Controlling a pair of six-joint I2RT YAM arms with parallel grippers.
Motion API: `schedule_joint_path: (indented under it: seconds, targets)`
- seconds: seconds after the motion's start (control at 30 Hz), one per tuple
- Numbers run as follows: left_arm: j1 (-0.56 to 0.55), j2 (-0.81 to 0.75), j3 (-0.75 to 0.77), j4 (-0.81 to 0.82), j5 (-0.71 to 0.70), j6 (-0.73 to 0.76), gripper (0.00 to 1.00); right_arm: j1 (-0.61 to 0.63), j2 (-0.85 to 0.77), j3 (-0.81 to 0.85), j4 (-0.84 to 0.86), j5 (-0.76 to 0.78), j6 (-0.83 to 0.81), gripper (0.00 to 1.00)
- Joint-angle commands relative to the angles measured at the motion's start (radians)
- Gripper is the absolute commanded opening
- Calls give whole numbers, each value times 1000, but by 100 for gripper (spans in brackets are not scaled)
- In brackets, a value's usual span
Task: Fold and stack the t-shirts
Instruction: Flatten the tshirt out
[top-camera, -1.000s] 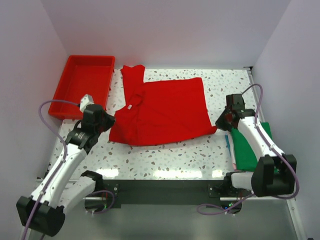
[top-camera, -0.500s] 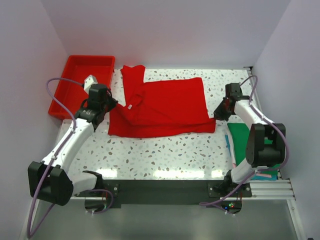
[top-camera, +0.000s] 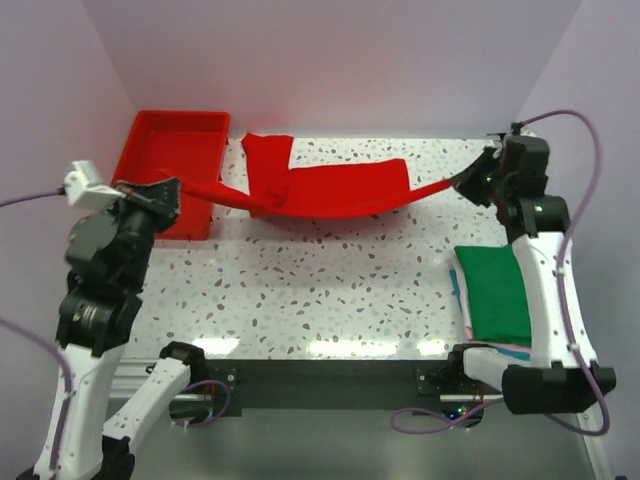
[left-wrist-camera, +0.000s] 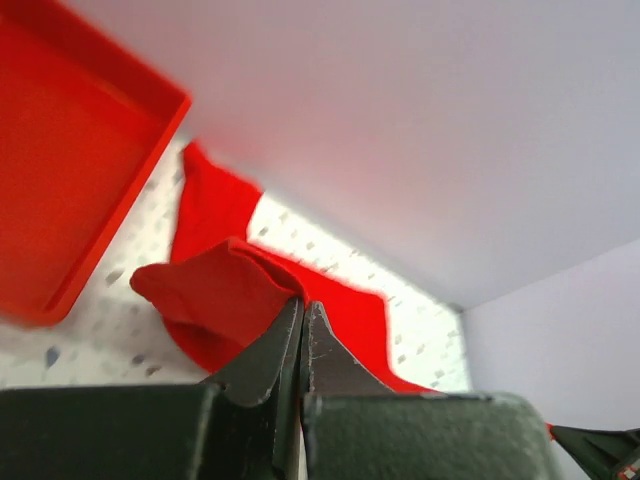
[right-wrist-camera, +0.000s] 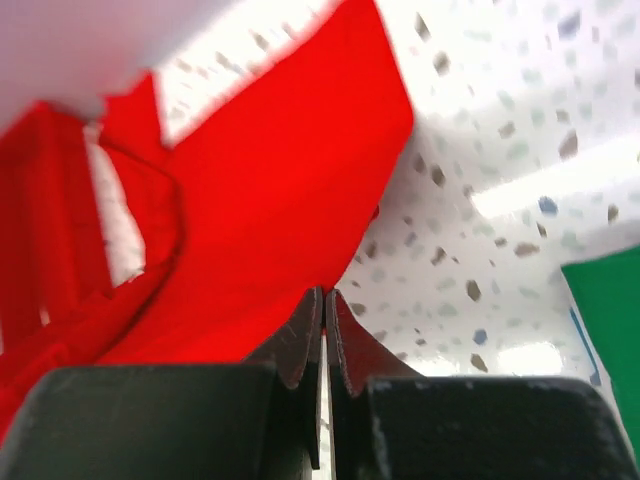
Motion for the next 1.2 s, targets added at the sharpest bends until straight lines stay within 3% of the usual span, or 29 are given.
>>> schedule_joint_path:
  seconds: [0.0, 0.17, 0.37, 0.53, 0.7, 0.9, 1.0, 1.1, 1.17]
  targets:
    - [6, -101, 127, -57, -1, 19, 0, -2, -131, 173, -113, 19, -50, 0]
    - [6, -175, 305, -74, 17, 16, 0, -3, -228, 401, -176, 43, -73, 0]
    - [7, -105, 525, -40, 54, 39, 0, -3, -197, 674, -227, 59, -90, 0]
    - [4, -11, 580, 30, 46, 53, 0, -3, -133, 736, -186, 54, -78, 0]
    - [3, 87, 508, 185, 32, 55, 0, -2, -75, 634, -22, 31, -68, 0]
    - [4, 305, 388, 441, 111, 61, 0, -2, 100, 526, 197, -56, -53, 0]
    - [15, 548, 434, 547, 176, 105, 0, -3, 253, 537, 303, -106, -51, 0]
    - [61, 742, 622, 593, 270, 124, 0, -2, 439, 677, 337, -150, -45, 0]
    - [84, 953, 884, 563, 377, 119, 0, -2, 529, 845, 336, -164, -27, 0]
